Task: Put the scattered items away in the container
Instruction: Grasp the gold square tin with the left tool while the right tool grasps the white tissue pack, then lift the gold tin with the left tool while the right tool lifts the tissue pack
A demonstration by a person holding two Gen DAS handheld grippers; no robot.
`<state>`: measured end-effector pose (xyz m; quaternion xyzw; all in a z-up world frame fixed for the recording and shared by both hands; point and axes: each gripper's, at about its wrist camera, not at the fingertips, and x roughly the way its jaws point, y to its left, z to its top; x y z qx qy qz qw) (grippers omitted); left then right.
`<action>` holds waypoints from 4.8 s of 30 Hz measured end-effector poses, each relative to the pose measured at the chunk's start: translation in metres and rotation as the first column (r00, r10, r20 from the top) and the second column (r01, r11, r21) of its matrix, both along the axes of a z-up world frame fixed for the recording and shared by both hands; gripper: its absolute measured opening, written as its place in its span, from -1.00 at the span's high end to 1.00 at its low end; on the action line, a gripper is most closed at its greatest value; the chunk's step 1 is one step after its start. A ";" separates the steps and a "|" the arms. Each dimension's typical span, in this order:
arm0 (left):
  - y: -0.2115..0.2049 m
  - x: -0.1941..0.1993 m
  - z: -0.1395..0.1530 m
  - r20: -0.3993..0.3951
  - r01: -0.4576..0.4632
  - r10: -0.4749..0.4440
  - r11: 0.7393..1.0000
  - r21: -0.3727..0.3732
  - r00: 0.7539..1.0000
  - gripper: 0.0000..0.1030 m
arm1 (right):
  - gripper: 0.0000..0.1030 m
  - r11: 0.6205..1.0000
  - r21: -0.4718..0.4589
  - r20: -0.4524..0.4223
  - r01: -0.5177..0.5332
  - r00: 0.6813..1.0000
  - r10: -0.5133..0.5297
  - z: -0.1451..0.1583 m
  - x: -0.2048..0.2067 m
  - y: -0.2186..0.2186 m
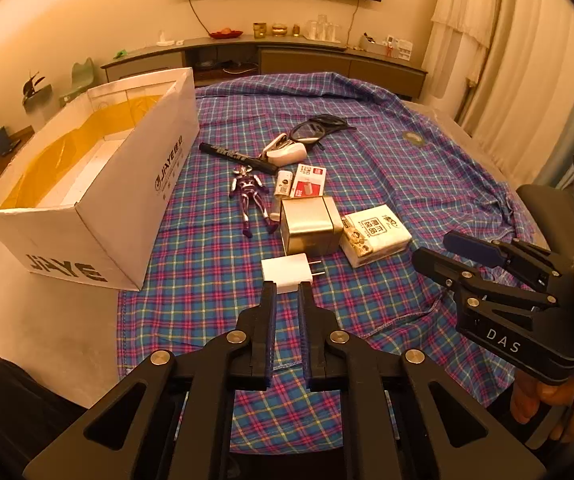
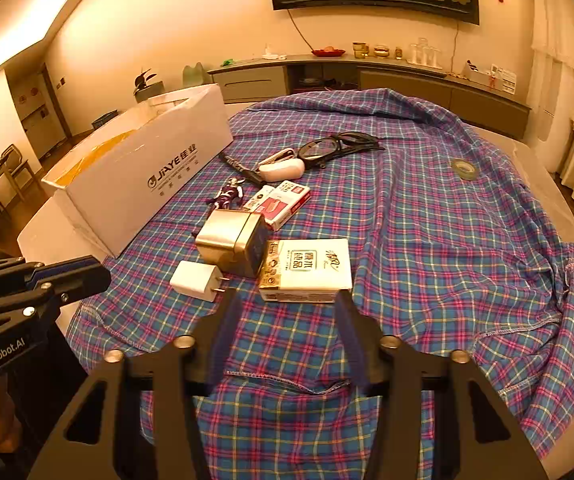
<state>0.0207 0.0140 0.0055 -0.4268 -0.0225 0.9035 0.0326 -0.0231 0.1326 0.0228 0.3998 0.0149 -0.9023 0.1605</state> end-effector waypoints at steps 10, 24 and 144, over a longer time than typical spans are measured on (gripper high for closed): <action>0.001 0.001 0.001 -0.015 0.004 -0.004 1.000 -0.010 1.000 0.89 | 0.56 1.000 -0.009 0.002 -0.025 1.000 0.025 -0.003 0.001 -0.003; -0.003 -0.006 -0.001 0.000 0.002 -0.002 0.999 0.053 1.000 -0.01 | -0.47 0.996 -0.085 0.007 0.006 1.000 -0.005 -0.004 -0.005 0.004; 0.010 -0.135 -0.027 -0.005 0.317 -0.318 0.944 0.092 0.948 0.02 | -0.47 0.957 -0.277 0.170 0.082 0.985 -0.035 -0.034 -0.066 0.034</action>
